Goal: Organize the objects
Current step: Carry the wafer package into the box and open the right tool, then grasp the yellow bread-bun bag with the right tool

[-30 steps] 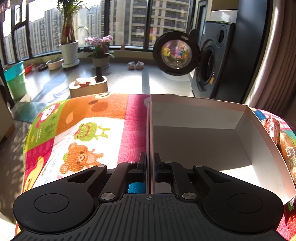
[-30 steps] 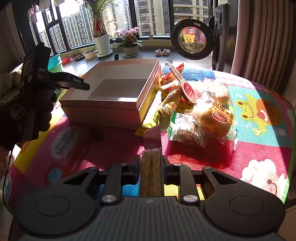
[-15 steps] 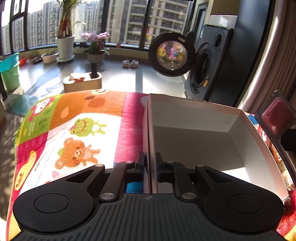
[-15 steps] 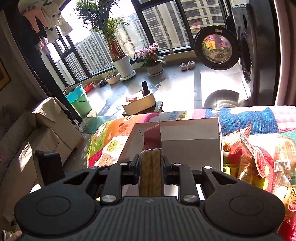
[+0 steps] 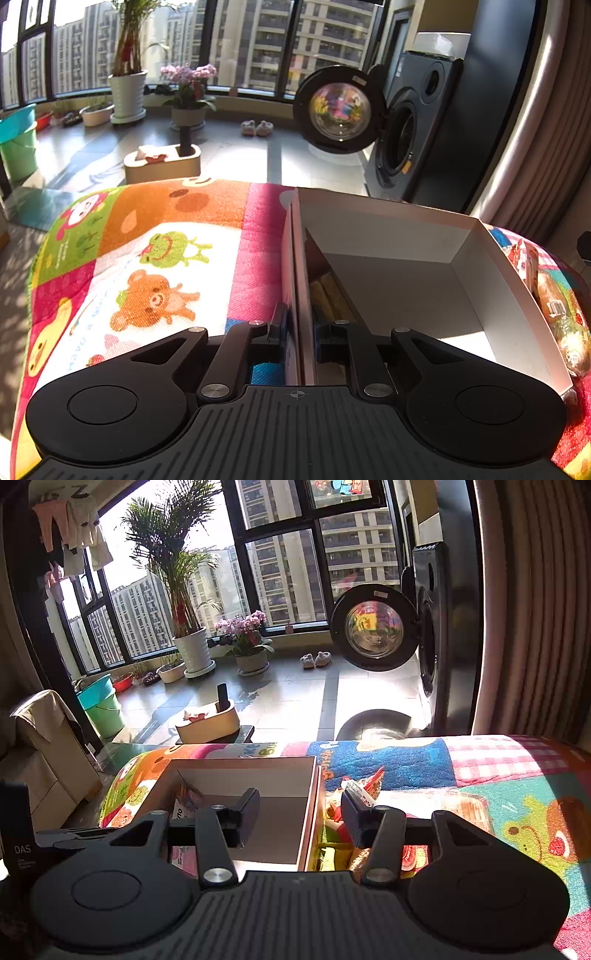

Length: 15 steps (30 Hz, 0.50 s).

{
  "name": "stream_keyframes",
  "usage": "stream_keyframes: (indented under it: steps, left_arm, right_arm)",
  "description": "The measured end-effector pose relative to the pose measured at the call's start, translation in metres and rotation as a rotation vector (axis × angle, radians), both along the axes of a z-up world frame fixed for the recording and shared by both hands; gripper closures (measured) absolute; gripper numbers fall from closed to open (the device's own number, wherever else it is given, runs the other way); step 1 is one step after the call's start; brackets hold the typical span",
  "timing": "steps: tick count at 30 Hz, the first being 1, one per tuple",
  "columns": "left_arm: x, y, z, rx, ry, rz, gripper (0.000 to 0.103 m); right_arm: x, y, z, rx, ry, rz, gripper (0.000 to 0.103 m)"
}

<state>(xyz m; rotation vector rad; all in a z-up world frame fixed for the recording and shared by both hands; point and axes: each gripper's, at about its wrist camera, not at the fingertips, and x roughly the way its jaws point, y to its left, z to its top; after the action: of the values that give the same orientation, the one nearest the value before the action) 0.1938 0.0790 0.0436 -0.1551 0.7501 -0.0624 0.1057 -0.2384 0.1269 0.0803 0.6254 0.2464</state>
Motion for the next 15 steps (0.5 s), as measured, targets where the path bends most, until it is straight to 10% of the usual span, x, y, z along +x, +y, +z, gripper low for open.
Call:
stream_keyframes:
  steps: [8, 15]
  left_arm:
    - [0.000, -0.005, 0.002, 0.015, 0.010, 0.019, 0.089]
    - [0.000, -0.005, 0.002, 0.019, 0.018, 0.032, 0.090]
  right_arm:
    - [-0.056, -0.066, -0.036, -0.171, -0.001, -0.165, 0.037]
    - [-0.069, -0.054, -0.058, -0.135, 0.037, -0.063, 0.037]
